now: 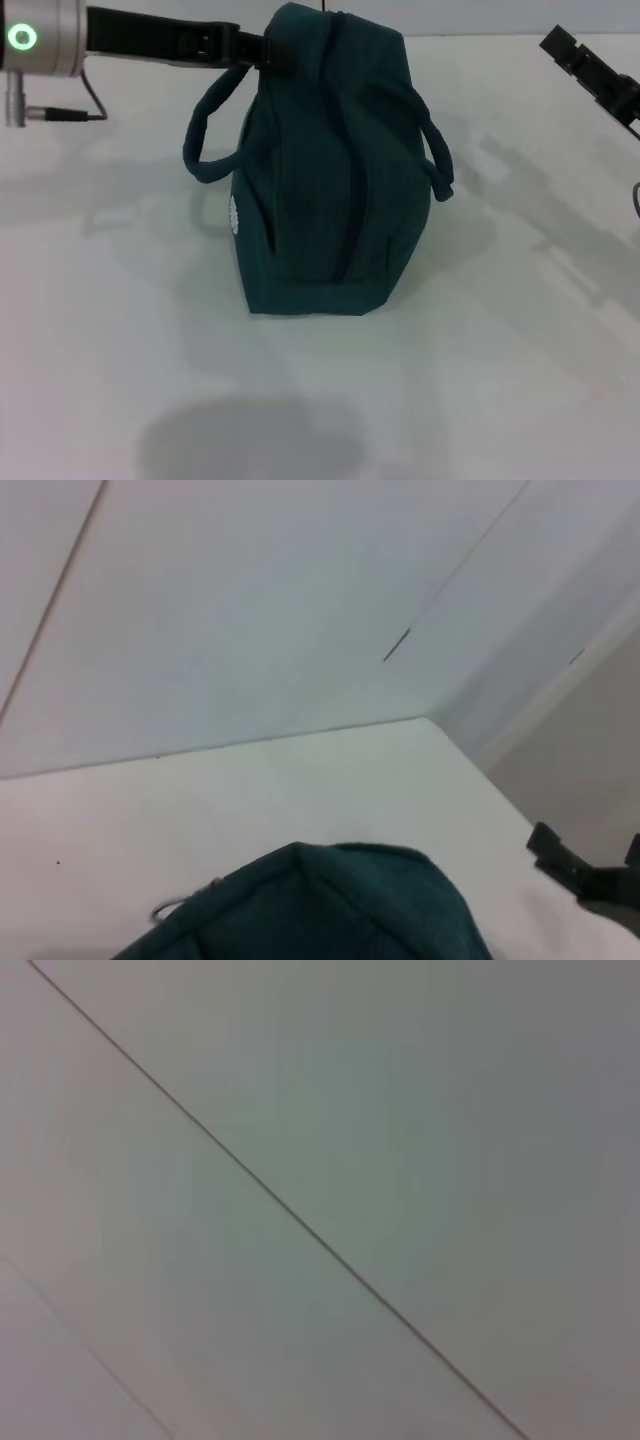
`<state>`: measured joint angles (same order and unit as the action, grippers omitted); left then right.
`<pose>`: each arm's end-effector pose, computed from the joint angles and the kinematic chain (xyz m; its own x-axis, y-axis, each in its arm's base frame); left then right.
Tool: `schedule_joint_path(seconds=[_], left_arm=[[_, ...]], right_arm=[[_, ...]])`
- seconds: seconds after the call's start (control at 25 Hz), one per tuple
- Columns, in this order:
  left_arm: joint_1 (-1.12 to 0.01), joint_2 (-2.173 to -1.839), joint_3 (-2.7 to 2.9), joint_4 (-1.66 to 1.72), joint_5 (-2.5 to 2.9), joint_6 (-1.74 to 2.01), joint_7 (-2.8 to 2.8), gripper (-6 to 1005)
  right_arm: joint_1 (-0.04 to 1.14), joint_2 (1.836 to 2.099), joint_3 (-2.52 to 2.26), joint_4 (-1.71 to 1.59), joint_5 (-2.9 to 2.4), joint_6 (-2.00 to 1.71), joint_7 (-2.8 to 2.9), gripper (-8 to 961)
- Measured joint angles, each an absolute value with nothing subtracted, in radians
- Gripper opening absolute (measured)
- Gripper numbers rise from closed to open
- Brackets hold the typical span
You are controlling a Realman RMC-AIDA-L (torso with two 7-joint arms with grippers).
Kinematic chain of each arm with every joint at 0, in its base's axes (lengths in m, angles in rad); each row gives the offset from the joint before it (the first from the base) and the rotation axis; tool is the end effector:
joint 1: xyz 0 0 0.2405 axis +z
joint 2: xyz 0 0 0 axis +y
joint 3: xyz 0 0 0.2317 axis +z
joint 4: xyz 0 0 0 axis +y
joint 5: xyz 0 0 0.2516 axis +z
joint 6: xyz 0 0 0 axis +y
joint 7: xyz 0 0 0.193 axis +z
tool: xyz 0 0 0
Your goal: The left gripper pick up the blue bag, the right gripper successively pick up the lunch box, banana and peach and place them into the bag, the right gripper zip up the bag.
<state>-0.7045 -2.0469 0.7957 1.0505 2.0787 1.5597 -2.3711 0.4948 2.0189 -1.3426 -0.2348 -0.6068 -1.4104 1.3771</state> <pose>-0.1411 0.4375 0.0400 0.5538 0.7031 0.4460 0.7864 -0.6178 -0.0025 0.2387 0.3979 -0.0141 0.0743 -0.3378 -0.9383 -0.7914 -0.5924 0.1506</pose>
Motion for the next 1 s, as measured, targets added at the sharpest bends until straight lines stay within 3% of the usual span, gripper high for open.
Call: schedule_joint_path(seconds=[0.16, 0.32, 0.48, 0.72, 0.88, 1.0], left_arm=[[-0.639, -2.044, 0.79, 1.074, 1.92, 1.587, -2.257, 223], [-0.543, -2.034, 0.789, 1.118, 1.727, 1.654, -2.111, 373], [-0.426, -2.037, 0.789, 1.175, 1.634, 1.718, -1.933, 476], [-0.235, -2.087, 0.812, 1.206, 1.598, 1.828, -1.584, 561], [-0.178, -2.087, 0.856, 1.164, 1.59, 1.842, -1.497, 633], [-0.145, -2.086, 0.88, 1.111, 1.599, 1.849, -1.431, 737]], right_arm=[[0.494, 2.013, -1.351, -0.242, -0.633, -1.445, 1.358, 864], [0.493, 1.997, -1.349, -0.267, -0.692, -1.507, 1.259, 863], [0.47, 1.957, -1.346, -0.355, -0.818, -1.55, 1.203, 861], [0.364, 1.897, -1.339, -0.556, -1.032, -1.683, 1.158, 859], [0.311, 1.886, -1.323, -0.623, -1.133, -1.717, 1.148, 858], [0.27, 1.898, -1.261, -0.657, -1.254, -1.765, 1.119, 856]])
